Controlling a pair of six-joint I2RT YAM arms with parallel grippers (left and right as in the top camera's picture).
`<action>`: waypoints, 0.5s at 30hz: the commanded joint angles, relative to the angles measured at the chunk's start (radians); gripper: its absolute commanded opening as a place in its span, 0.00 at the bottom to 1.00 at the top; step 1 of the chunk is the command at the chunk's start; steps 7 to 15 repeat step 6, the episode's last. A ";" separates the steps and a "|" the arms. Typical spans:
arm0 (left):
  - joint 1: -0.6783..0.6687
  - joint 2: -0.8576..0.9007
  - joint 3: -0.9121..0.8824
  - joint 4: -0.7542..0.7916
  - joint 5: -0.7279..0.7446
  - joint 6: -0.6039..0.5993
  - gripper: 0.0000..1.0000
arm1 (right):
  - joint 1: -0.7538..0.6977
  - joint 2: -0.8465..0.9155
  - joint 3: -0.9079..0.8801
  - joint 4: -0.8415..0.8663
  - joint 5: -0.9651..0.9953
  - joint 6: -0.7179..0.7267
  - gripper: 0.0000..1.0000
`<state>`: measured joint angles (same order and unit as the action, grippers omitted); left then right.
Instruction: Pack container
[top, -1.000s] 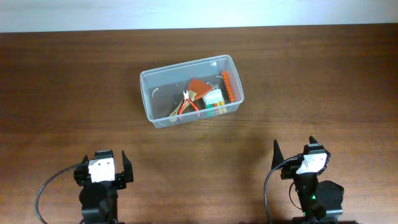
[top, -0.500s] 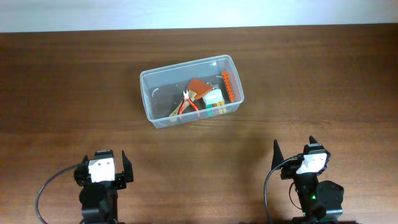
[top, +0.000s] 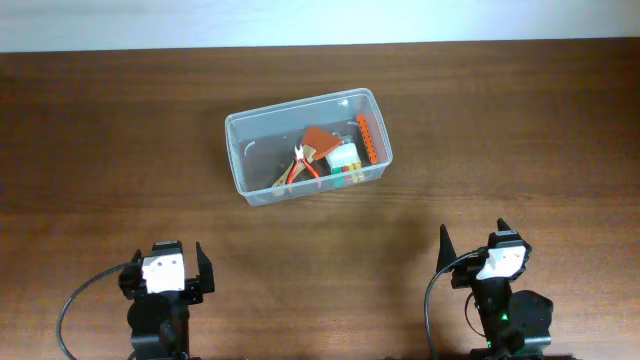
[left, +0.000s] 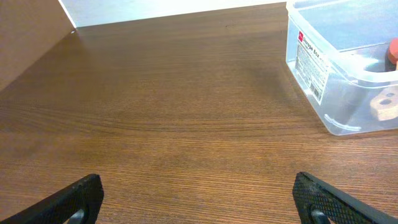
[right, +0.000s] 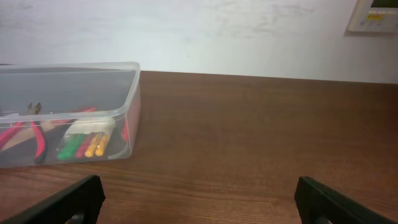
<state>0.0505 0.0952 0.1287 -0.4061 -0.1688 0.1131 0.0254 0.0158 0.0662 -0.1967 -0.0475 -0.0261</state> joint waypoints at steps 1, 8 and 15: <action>-0.005 -0.009 -0.007 0.002 0.007 0.016 0.99 | -0.007 -0.012 -0.008 0.003 -0.013 0.001 0.99; -0.005 -0.009 -0.007 0.002 0.007 0.016 0.99 | -0.007 -0.012 -0.008 0.003 -0.013 0.001 0.99; -0.005 -0.009 -0.007 0.002 0.007 0.016 0.99 | -0.007 -0.012 -0.008 0.003 -0.013 0.001 0.99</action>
